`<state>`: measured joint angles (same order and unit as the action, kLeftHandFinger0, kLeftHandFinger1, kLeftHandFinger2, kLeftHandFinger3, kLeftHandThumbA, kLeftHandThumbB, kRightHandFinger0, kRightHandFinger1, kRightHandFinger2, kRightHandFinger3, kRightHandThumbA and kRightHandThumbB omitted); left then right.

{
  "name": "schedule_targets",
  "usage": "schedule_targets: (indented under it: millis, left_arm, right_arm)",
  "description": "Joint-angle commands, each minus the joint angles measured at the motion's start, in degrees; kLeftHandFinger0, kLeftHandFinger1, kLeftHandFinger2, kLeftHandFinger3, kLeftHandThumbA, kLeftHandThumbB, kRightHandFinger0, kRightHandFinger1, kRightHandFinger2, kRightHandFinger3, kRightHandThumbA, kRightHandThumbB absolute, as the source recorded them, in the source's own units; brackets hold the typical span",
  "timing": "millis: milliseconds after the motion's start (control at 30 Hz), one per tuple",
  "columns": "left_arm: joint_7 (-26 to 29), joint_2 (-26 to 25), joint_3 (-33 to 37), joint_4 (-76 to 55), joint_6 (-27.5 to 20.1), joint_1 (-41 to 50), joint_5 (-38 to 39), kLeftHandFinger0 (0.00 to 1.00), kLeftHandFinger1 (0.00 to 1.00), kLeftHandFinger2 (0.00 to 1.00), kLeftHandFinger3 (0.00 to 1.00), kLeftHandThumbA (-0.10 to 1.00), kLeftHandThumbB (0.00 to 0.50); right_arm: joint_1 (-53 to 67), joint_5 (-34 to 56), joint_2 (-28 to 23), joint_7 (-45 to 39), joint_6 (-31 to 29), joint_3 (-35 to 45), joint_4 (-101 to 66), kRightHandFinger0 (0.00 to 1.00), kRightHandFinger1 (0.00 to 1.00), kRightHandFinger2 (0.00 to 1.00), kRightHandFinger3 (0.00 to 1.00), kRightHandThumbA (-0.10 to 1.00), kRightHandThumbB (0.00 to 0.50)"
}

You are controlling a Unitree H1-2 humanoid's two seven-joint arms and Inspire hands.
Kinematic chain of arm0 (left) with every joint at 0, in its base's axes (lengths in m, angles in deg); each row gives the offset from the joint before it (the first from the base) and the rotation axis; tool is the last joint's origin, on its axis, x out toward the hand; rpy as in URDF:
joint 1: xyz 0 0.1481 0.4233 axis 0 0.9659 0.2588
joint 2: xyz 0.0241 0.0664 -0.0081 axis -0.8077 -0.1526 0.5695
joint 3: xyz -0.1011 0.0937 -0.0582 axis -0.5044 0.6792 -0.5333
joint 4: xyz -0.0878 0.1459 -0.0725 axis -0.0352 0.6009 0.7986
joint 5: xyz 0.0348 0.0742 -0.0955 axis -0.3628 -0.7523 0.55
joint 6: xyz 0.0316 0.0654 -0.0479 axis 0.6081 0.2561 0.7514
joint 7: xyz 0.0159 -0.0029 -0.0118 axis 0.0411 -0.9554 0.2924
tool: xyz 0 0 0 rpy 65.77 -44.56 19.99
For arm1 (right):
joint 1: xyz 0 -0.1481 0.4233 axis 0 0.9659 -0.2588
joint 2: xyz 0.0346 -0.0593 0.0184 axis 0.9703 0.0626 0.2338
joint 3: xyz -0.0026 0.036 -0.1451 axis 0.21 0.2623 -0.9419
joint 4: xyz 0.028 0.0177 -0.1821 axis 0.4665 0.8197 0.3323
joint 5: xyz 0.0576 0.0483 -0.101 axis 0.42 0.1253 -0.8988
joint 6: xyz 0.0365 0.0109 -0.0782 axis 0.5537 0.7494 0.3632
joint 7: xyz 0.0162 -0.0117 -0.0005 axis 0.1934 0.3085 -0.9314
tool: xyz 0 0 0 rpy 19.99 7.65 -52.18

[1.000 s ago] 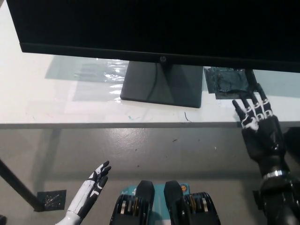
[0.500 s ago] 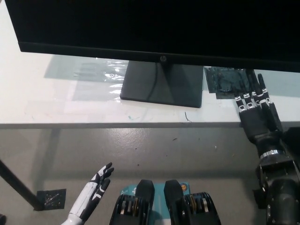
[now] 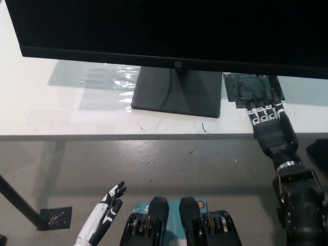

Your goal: The monitor is being placed at the center of the desk and the robot uses its right hand to grab on the right side of the monitor and tilt the angle of the montior sideways.

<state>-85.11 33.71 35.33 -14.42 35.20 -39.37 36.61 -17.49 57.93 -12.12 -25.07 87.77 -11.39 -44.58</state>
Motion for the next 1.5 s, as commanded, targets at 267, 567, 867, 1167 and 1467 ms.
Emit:
schedule_targets:
  millis: [267,567,867,1167,1467]
  left_arm:
    - [1.8,-0.7,0.2,-1.0,-2.3,-0.1,0.0,1.00,1.00,1.00,1.00,1.00,0.279]
    - [1.8,-0.7,0.1,-0.9,-2.3,0.2,0.2,1.00,1.00,1.00,1.00,1.00,0.281]
    - [2.2,-0.8,0.3,-1.0,-2.3,0.4,-0.2,1.00,1.00,1.00,1.00,1.00,0.266]
    - [2.1,-0.7,0.3,-1.0,-2.3,0.5,0.1,1.00,1.00,1.00,1.00,1.00,0.263]
    - [2.3,-0.7,0.5,-1.2,-2.3,0.5,-0.2,1.00,1.00,1.00,1.00,1.00,0.262]
  right_arm:
    - [-8.6,-2.6,-1.7,-3.8,-1.5,2.3,5.1,1.00,1.00,1.00,1.00,1.00,0.343]
    - [-11.8,-4.1,-2.6,-3.6,-2.1,4.0,7.4,1.00,1.00,1.00,1.00,1.00,0.347]
    - [-16.5,-6.1,-4.2,-6.2,-5.4,5.5,18.1,1.00,1.00,1.00,1.00,1.00,0.349]
    - [-22.0,-8.9,-6.6,-8.9,-10.2,6.7,32.3,1.00,1.00,1.00,1.00,1.00,0.358]
    - [-26.4,-11.1,-8.4,-11.7,-14.5,8.3,44.0,1.00,1.00,1.00,1.00,1.00,0.392]
